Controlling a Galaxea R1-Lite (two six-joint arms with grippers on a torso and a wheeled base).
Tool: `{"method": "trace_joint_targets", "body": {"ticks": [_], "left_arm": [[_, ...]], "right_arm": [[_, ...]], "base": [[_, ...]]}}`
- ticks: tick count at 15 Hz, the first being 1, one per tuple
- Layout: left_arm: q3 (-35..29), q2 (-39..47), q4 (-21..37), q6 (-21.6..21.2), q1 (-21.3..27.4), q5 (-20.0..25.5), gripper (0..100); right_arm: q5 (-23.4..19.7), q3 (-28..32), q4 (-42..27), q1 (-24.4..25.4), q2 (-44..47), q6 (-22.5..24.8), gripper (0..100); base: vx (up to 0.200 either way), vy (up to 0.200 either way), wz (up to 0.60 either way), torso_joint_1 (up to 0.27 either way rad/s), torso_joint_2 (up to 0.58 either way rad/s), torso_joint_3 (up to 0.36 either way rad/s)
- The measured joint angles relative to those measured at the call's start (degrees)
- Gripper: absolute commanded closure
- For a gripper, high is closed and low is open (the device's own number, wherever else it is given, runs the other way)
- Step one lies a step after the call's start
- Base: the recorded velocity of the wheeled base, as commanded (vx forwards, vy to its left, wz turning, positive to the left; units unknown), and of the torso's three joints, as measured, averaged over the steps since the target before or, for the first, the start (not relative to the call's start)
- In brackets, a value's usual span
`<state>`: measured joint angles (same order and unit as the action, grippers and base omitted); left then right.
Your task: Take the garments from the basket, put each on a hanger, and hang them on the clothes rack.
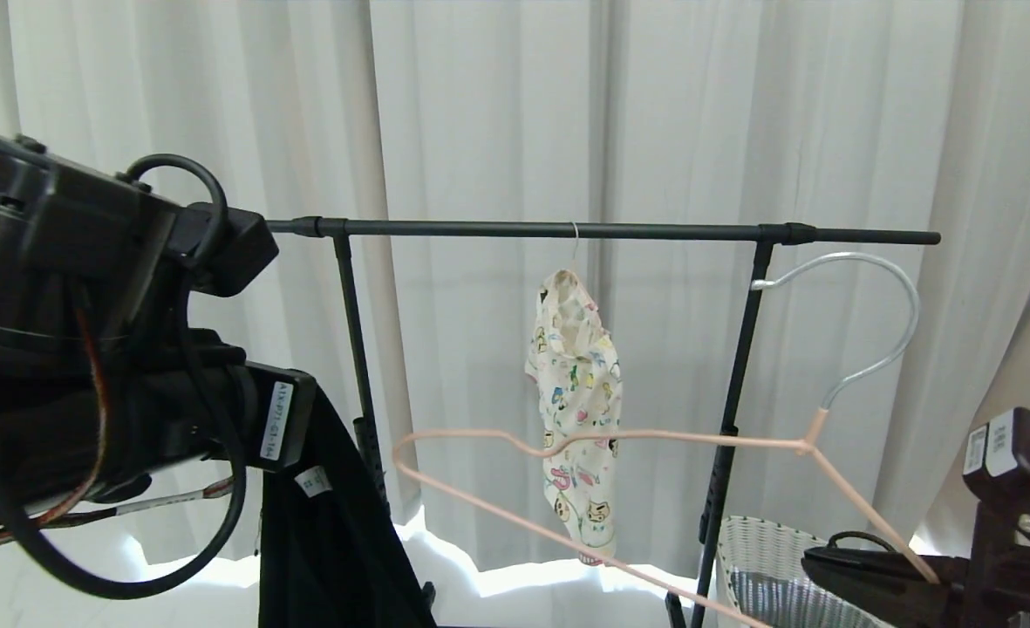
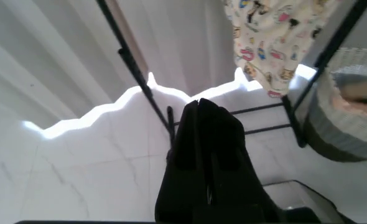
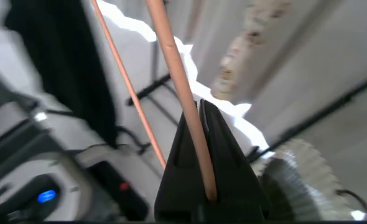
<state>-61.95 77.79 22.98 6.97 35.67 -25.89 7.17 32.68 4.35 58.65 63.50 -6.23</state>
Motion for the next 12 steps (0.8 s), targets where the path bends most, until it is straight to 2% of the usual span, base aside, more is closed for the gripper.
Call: {"method": "trace_joint_targets", "body": {"ticks": [3, 7, 10, 12], "left_arm": [[-1.05, 2.56, -0.43, 0.24, 0.13, -1.88, 100], [-2.93, 3.46, -0.43, 4.51, 2.47, -1.8, 100], [-3.15, 3.5, -0.43, 5.67, 4.07, -1.85, 100], [-3.18, 3.44, -0.4, 5.69, 4.32, -1.96, 100]], "right_arm": [[-0.04, 1.11, -0.77, 3.56, 1.66, -2.19, 100], [-0.17, 2.84, -0.34, 4.05, 6.36, -7.31, 100], [0.07, 5.21, -0.26, 3.97, 10.75, -12.0, 100], [0.13, 6.84, -0.26, 3.94, 12.93, -12.76, 100]], "base": [[0.0, 0.0, 0.0, 0.0, 0.0, 0.0], [0.0, 0.0, 0.0, 0.0, 0.0, 0.0], [0.0, 0.0, 0.0, 0.0, 0.0, 0.0], [0.0, 0.0, 0.0, 0.0, 0.0, 0.0]]}}
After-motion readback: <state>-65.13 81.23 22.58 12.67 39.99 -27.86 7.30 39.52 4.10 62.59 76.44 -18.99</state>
